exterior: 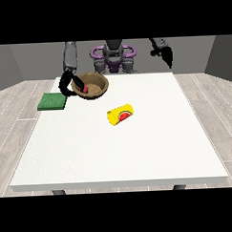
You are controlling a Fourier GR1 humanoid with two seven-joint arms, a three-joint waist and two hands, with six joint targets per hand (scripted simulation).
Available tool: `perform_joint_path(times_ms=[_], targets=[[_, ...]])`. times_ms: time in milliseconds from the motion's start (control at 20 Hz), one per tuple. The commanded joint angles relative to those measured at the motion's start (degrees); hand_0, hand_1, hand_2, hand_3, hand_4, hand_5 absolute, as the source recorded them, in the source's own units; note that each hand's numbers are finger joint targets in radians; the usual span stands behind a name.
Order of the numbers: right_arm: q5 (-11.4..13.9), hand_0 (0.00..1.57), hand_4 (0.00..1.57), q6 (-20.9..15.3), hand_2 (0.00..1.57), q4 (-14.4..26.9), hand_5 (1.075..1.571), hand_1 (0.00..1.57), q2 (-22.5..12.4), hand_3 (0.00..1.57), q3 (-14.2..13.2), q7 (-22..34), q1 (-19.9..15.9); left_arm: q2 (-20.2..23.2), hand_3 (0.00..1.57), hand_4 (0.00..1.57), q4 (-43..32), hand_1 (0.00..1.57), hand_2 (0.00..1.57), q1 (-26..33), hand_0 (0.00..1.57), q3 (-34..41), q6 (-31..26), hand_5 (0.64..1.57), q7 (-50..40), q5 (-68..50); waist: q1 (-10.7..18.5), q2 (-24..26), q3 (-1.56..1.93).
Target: Pick the cup and pour the ball into the bowl, then pick the bowl and place it on the pad
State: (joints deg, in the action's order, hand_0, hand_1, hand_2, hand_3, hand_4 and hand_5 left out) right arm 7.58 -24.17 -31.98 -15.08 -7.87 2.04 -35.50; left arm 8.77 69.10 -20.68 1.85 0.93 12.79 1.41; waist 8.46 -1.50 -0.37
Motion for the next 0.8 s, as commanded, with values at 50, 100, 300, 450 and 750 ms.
perform_joint_path(times_ms=[50,100,300,450,750], targets=[[2.4,1.57,0.81,4.2,1.57,-2.5,1.567,1.57,-1.0,0.89,4.0,13.7,-3.6,1.6,0.00,1.00,-4.9,0.00,0.00,4.2,0.00,3.1,0.3,1.404,-0.2,-0.7,-6.1,9.1,0.28],[1.7,1.57,0.82,5.2,1.57,-4.3,1.568,1.57,-0.8,0.78,3.8,13.1,-3.1,1.3,0.00,1.01,-5.2,0.00,0.00,4.3,0.00,3.6,-0.3,1.407,0.2,-1.6,-7.2,7.6,0.32],[-2.3,1.57,0.79,12.2,1.57,-5.8,1.570,1.57,-8.3,0.75,-0.8,11.0,-3.0,1.9,0.00,1.00,-5.1,0.00,0.00,3.7,0.00,4.7,1.4,1.414,5.4,-0.4,-8.1,1.3,0.35],[-4.1,1.57,0.83,15.0,1.57,-4.8,1.570,1.57,-13.0,0.47,-4.1,6.9,0.4,2.1,0.00,1.02,-1.1,0.00,0.00,4.0,0.00,3.8,-0.7,1.431,3.5,-1.2,-5.4,-0.1,0.39],[-4.4,1.57,0.88,16.5,1.57,-5.2,1.570,1.57,-16.2,0.22,-6.2,1.9,3.5,6.8,0.00,1.25,-0.8,0.00,0.00,1.5,0.00,8.8,-4.8,1.503,3.5,-5.4,-4.7,-3.0,0.40]])
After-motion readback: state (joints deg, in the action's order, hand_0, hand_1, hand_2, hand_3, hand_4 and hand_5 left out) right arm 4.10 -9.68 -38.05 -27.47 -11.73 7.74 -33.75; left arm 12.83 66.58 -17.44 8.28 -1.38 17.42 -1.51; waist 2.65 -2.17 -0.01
